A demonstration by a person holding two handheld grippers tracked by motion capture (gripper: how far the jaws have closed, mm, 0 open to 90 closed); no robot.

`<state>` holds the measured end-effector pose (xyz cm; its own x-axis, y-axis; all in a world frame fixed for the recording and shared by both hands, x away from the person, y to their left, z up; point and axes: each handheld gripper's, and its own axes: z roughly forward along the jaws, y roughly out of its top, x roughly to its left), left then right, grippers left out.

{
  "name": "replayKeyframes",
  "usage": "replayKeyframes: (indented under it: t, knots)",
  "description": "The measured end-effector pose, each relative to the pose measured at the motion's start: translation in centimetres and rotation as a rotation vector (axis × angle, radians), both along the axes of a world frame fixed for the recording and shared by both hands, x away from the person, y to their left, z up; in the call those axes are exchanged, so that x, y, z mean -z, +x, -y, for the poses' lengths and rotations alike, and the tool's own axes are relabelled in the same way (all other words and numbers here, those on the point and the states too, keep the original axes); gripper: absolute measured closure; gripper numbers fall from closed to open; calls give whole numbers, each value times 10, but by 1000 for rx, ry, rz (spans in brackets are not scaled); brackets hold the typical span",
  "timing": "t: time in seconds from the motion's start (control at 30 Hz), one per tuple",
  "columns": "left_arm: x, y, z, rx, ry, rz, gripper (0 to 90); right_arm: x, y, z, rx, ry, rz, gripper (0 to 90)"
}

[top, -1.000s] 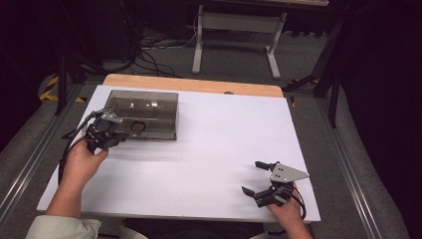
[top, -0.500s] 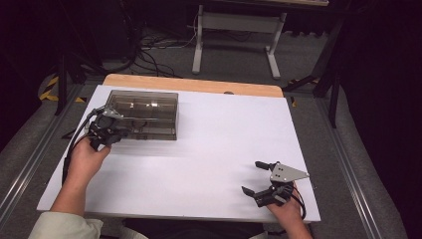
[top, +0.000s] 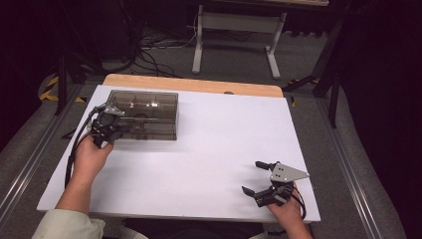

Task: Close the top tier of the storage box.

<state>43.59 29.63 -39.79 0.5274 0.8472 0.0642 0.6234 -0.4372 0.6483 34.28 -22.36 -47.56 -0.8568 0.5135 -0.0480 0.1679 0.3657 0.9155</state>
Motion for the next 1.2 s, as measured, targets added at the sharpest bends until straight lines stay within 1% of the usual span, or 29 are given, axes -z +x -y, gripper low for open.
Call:
replayKeyframes:
  t: [0.07, 0.17, 0.37, 0.47, 0.5, 0.6, 0.67, 0.7, 0.73, 0.77, 0.97, 1.1, 1.2]
  knots:
    - [0, 1, 2, -26, 18, 17, 898, 0, 0, 0, 0, -1, 2, 27]
    - [0, 3, 2, -21, 5, 8, 898, 0, 0, 0, 0, 0, 0, 27]
    - [0, 3, 2, -23, 6, 5, 898, 0, 0, 0, 0, -2, 1, 27]
    - [-3, 2, 3, -30, 8, 7, 898, 0, 0, 0, 0, -1, 1, 27]
    - [-5, 1, 3, -21, 3, 7, 898, 0, 0, 0, 0, -1, 1, 27]
    - [-11, -3, 4, -13, 7, 15, 897, 0, 0, 0, -1, -2, 4, 27]
    - [-14, -7, 3, -6, -8, 25, 860, 0, 0, 0, 0, -3, 4, 27]
    - [-17, -9, 3, -1, -17, 20, 841, 0, 0, 0, 0, -3, 4, 27]
    - [-18, -11, 3, -1, -22, 27, 835, 0, 0, 0, 0, -2, 4, 27]
    - [-20, -12, 3, 12, -23, 34, 833, 0, 0, 0, 0, -2, 3, 27]
    - [-30, -22, 6, 26, -31, 58, 807, 0, 0, 0, 0, -1, 4, 27]
    - [-33, -26, 8, 34, -33, 64, 800, 0, 0, 0, 1, 1, 4, 27]
    - [-35, -28, 8, 45, -45, 59, 772, 0, 0, 0, 2, -1, 3, 27]
